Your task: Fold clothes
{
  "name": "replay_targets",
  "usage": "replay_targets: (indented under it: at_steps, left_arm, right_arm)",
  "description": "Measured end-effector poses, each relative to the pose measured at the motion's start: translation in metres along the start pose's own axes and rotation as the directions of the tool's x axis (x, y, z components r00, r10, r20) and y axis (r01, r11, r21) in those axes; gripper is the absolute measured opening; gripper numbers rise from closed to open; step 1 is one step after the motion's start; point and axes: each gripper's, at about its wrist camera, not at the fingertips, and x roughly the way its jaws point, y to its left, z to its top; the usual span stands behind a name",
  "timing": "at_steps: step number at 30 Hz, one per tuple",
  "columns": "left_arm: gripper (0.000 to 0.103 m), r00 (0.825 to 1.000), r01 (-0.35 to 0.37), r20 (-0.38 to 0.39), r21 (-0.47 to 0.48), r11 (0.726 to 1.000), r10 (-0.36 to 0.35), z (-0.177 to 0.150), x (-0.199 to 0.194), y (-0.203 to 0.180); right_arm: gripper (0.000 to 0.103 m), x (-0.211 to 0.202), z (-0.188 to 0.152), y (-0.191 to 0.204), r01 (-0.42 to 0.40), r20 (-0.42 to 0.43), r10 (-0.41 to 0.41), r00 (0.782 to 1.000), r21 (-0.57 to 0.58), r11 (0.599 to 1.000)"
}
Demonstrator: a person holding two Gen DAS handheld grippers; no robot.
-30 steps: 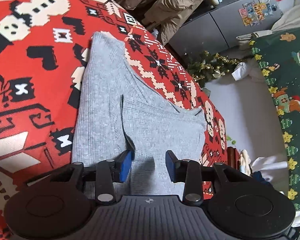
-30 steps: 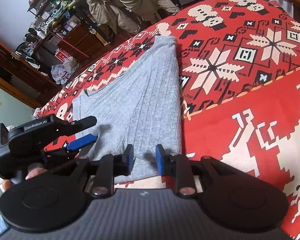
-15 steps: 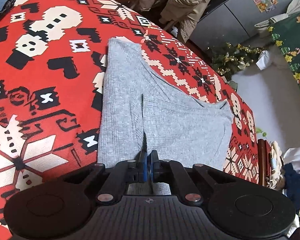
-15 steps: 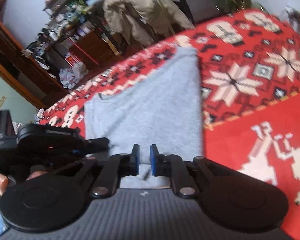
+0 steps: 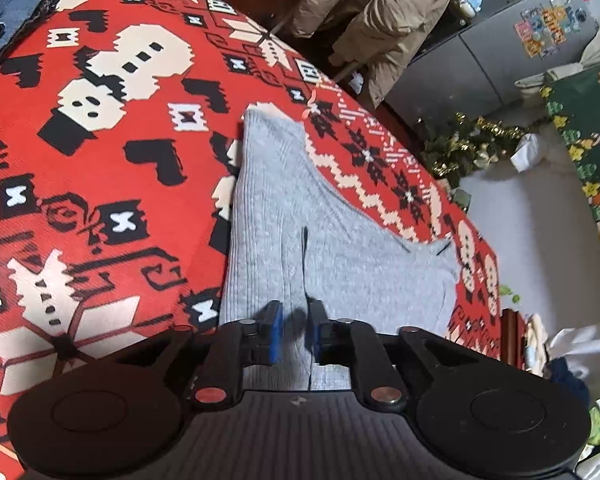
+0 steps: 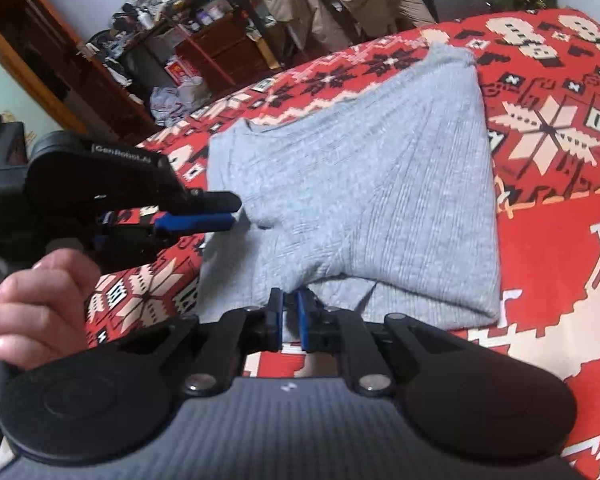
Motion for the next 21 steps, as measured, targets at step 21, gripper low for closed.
replay_targets:
  at_steps: [21]
  left_arm:
    - [0.004, 0.994, -0.004, 0.110, 0.103, 0.995, -0.008, 0.005, 0.007, -0.014]
  right_arm:
    - [0.006, 0.011, -0.002, 0.005, 0.017, -0.086, -0.013, 0.996, 0.043, 0.999]
